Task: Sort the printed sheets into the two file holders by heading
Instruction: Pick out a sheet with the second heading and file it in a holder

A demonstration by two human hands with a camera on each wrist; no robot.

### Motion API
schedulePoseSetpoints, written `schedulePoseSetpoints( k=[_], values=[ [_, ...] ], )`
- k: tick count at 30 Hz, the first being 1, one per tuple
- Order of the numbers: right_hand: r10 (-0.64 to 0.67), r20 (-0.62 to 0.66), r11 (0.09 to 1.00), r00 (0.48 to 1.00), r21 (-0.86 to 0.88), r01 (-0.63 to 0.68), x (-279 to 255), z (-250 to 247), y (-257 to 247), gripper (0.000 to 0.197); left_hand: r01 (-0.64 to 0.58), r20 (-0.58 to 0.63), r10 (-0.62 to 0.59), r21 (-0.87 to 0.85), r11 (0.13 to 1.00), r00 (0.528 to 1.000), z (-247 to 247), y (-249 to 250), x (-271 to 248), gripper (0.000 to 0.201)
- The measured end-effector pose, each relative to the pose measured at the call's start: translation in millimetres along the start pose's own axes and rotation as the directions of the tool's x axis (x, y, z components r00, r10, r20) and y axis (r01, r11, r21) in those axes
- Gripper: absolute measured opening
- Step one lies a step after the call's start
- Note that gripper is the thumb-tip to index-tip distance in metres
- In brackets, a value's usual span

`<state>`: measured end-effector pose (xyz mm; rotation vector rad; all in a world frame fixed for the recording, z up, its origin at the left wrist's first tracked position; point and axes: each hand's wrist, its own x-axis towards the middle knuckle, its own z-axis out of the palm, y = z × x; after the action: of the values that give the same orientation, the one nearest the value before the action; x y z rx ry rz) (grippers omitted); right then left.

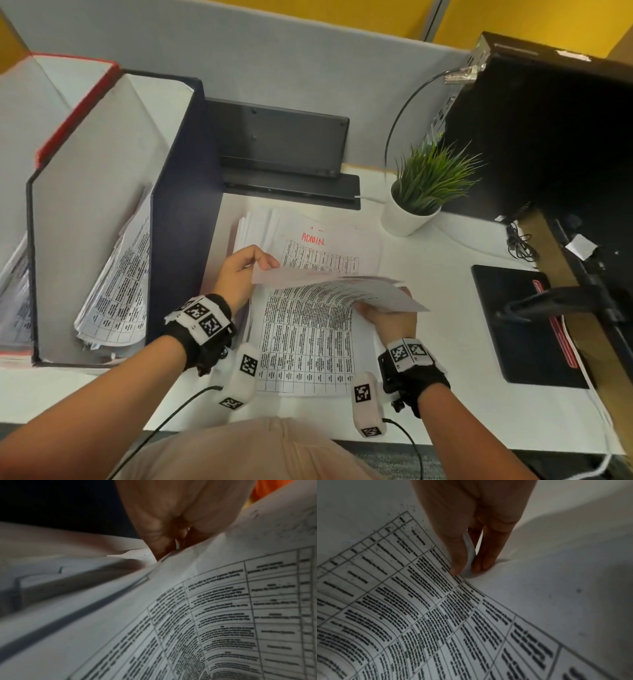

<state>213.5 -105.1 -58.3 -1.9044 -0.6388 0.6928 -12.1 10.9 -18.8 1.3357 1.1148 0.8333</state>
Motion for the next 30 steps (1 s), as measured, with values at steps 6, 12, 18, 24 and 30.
schedulePoseSetpoints(
  k=[6,12,18,24,30],
  values=[
    [-0.077,0.027,0.991,0.997,0.111,0.073,-1.2,2.7,-2.4,0.055,0.050,0.043,-0.046,-0.085,0.995,0.998,4.1,9.1,1.7,0.036],
    [-0.029,0.112,0.999,0.993,-0.029,0.033,1.0,2.6,1.1,0.010,0.225,-0.059,-0.230,-0.081,0.971,0.971,2.5,14.9,14.8,0.024],
    [-0.084,0.087,0.995,0.993,0.066,0.078,2.7,3.6,10.3,0.003,0.411,-0.086,-0.405,0.312,0.856,0.910,-7.1,1.4,39.5,0.019],
    [-0.021,0.062,0.986,0.998,0.168,0.010,4.7,4.5,15.9,0.019,0.312,-0.085,-0.332,0.614,0.725,0.939,-1.8,0.0,46.9,0.020],
    [0.018,0.060,0.984,0.998,0.176,-0.028,6.2,2.6,21.4,0.035,0.251,-0.042,-0.322,0.725,0.642,0.946,1.1,0.2,46.9,0.024]
  ],
)
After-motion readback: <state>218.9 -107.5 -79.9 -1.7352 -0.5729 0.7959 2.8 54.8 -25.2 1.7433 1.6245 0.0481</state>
